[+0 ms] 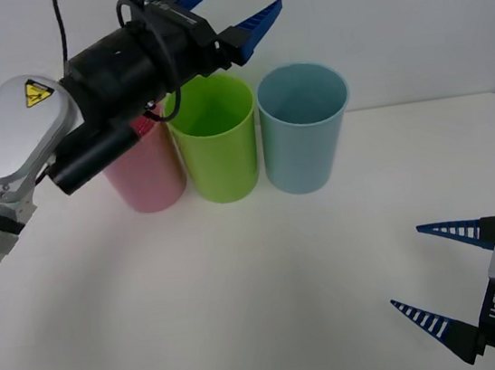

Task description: Put cans in the blue bin and PET bottles in the pink bin and trash in the green bin.

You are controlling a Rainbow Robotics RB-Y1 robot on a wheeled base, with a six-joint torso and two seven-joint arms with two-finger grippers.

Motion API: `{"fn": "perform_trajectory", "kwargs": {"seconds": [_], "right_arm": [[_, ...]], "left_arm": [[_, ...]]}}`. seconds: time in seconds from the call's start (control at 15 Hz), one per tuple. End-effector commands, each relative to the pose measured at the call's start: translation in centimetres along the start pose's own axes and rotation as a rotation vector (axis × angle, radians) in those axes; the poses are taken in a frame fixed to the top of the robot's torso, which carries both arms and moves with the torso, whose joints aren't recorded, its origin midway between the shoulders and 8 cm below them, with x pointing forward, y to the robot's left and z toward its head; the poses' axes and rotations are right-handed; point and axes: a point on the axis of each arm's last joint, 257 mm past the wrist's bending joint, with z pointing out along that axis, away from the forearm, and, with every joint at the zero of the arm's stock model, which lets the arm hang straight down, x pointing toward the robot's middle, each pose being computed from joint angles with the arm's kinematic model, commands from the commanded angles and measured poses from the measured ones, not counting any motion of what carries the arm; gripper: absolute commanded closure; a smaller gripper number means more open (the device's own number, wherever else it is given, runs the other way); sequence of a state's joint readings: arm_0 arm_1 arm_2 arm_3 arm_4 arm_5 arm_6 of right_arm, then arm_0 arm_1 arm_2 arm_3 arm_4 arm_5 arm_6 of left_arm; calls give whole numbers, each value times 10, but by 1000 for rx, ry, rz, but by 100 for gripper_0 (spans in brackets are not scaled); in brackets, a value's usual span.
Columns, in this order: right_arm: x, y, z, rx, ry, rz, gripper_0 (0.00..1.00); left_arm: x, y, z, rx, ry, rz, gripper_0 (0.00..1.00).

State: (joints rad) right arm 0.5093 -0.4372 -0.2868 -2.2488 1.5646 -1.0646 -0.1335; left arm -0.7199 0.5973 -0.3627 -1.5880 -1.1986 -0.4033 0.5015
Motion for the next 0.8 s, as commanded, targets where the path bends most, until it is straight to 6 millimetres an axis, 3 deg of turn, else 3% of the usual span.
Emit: {"fn": "perform_trajectory", "kwargs": {"seconds": [0.07, 0.4, 0.8], "right_arm": [[0, 0, 0, 0, 0, 0, 0], [0, 0, 0, 0, 0, 0, 0], [0, 0, 0, 0, 0, 0, 0]], "left_arm": [[-16, 4, -34, 9, -26, 11, 0], [-23, 12, -92, 16, -22, 30, 0], [11, 4, -161, 20, 83, 22, 0]]}}
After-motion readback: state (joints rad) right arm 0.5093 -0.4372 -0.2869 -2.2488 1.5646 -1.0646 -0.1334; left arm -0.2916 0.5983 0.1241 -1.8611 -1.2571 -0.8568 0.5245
